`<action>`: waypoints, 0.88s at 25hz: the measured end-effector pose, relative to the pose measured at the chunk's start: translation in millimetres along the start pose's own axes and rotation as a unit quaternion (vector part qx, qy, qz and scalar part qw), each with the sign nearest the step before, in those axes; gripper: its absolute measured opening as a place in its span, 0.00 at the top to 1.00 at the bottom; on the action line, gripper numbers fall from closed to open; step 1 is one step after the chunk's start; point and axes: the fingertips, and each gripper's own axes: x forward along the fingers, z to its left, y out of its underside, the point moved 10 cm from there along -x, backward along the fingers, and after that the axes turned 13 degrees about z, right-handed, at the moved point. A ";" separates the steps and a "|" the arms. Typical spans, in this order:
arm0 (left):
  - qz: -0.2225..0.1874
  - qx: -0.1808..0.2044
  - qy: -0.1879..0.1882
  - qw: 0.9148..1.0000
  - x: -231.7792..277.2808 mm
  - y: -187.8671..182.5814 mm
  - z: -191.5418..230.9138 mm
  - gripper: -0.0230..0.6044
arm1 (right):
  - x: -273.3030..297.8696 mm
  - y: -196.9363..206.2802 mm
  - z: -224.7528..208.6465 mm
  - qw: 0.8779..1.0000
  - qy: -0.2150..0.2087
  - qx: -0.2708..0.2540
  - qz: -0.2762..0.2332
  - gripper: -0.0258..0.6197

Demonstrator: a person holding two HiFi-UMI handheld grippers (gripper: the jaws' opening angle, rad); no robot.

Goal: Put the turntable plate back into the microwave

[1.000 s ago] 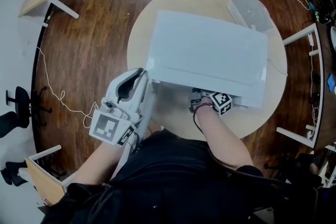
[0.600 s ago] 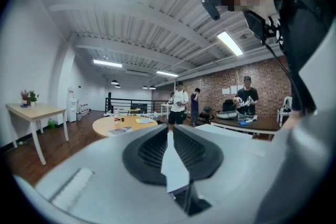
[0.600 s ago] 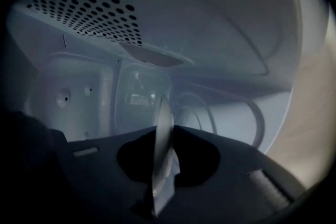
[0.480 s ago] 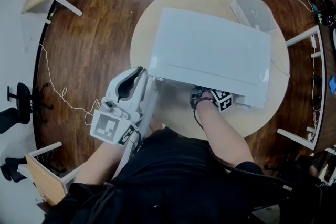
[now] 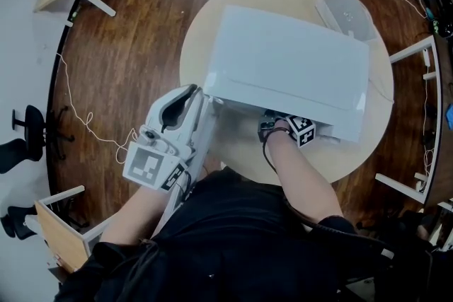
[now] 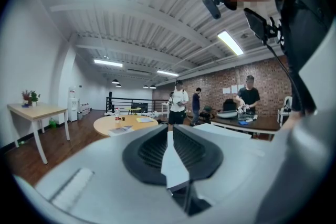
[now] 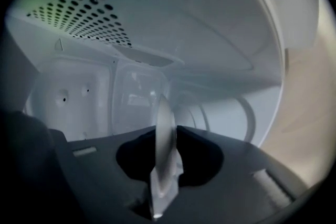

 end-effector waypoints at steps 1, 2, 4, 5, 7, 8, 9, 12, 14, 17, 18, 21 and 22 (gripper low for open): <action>-0.001 -0.002 -0.002 1.000 -0.3 0.1 0.3 0.91 | -0.5 0.8 1.4 1.000 0.000 -0.001 0.000 0.86; -0.002 -0.003 -0.003 1.000 -0.4 -0.3 0.5 0.91 | -1.3 1.7 2.4 1.000 0.002 -0.002 -0.001 0.84; -0.005 -0.002 -0.002 1.000 -0.4 -1.5 -0.7 0.91 | -4.0 2.8 2.4 1.000 0.010 -0.002 -0.002 0.79; -0.005 -0.001 0.000 1.000 -0.5 -2.0 -1.9 0.91 | -6.4 2.6 1.4 1.000 0.015 -0.002 -0.004 0.79; -0.006 0.000 0.003 1.000 -1.3 -2.1 -4.0 0.91 | -11.5 2.2 -1.2 1.000 0.021 0.003 -0.008 0.79; -0.007 0.001 0.004 1.000 -1.9 -2.2 -4.7 0.91 | -13.9 2.6 -1.8 1.000 0.022 0.005 -0.007 0.79; -0.008 0.002 0.005 1.000 -2.4 -2.4 -5.1 0.91 | -16.0 3.1 -2.2 1.000 0.022 0.006 -0.006 0.79; -0.011 0.004 0.012 1.000 -2.1 -3.1 -7.0 0.91 | -23.8 5.0 -2.7 1.000 0.020 0.003 -0.007 0.79; -0.014 0.006 0.019 1.000 -1.2 -2.7 -9.1 0.91 | -30.1 5.9 -4.9 1.000 0.019 0.003 -0.008 0.79; -0.018 0.007 0.029 0.999 1.2 -2.0 -11.3 0.91 | -38.4 4.7 -6.0 1.000 0.017 -0.006 -0.008 0.79; -0.019 0.007 0.032 0.999 1.5 -1.7 -12.0 0.91 | -41.4 5.2 -5.8 1.000 0.016 -0.009 -0.006 0.79; -0.024 0.006 0.041 0.999 1.8 0.1 -15.2 0.91 | -50.6 8.0 -6.4 1.000 0.015 -0.013 0.001 0.79; -0.026 0.006 0.045 0.999 2.4 0.5 -16.9 0.91 | -53.9 7.9 -6.4 1.000 0.015 -0.015 0.001 0.79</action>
